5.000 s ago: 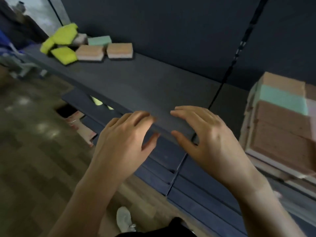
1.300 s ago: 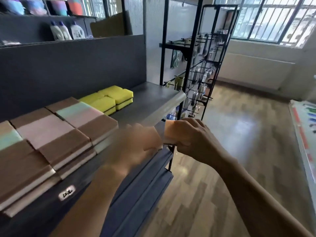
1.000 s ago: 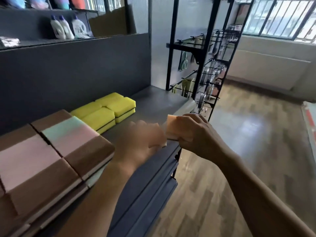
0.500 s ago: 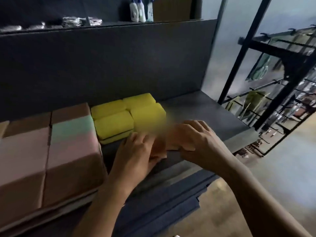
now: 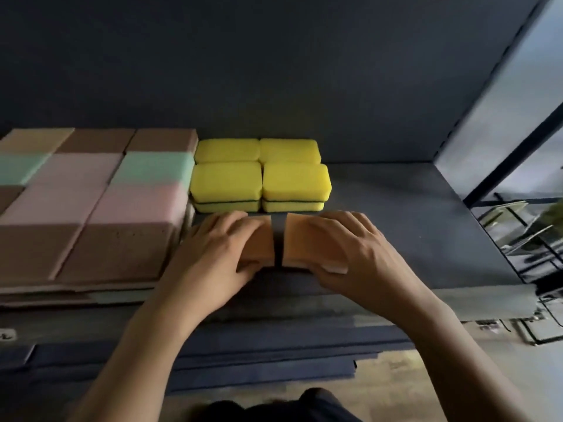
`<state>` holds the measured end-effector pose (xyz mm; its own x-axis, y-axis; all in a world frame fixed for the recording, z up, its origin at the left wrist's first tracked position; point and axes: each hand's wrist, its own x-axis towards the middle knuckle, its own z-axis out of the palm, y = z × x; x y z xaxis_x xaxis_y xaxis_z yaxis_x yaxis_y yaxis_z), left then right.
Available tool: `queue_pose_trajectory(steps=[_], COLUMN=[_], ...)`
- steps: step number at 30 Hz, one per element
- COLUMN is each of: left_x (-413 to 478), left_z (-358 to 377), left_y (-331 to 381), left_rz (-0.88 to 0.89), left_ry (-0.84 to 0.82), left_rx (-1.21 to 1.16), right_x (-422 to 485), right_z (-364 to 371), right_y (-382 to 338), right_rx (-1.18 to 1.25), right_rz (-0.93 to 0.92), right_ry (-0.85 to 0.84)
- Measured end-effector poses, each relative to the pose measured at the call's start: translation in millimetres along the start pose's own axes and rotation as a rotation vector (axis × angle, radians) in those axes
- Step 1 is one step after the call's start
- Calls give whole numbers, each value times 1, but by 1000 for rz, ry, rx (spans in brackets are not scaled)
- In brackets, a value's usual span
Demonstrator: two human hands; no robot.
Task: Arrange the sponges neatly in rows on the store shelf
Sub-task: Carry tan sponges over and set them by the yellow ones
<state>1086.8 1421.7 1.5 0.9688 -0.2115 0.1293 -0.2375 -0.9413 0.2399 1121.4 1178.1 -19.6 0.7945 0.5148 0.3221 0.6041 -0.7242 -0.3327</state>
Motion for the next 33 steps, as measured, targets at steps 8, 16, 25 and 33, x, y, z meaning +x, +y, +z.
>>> queue_pose_trajectory(steps=[8,16,25,33], left_x=[0,14,15,16], left_z=[-7,-4,-1,-2], left_y=[6,21,18,16], left_rz=[47,131,144,139], left_ry=[-5,26,41,25], left_rx=[-19,-109,-287,-267], right_x=[12,11,7,13], right_z=[-3,-12,-17,-13], right_y=[-1,-5,-3,-4], right_rx=[8,66,-3,-14], right_rz=[-32,-52,-70,-63], right_ry=[-25,-73,-52,-38])
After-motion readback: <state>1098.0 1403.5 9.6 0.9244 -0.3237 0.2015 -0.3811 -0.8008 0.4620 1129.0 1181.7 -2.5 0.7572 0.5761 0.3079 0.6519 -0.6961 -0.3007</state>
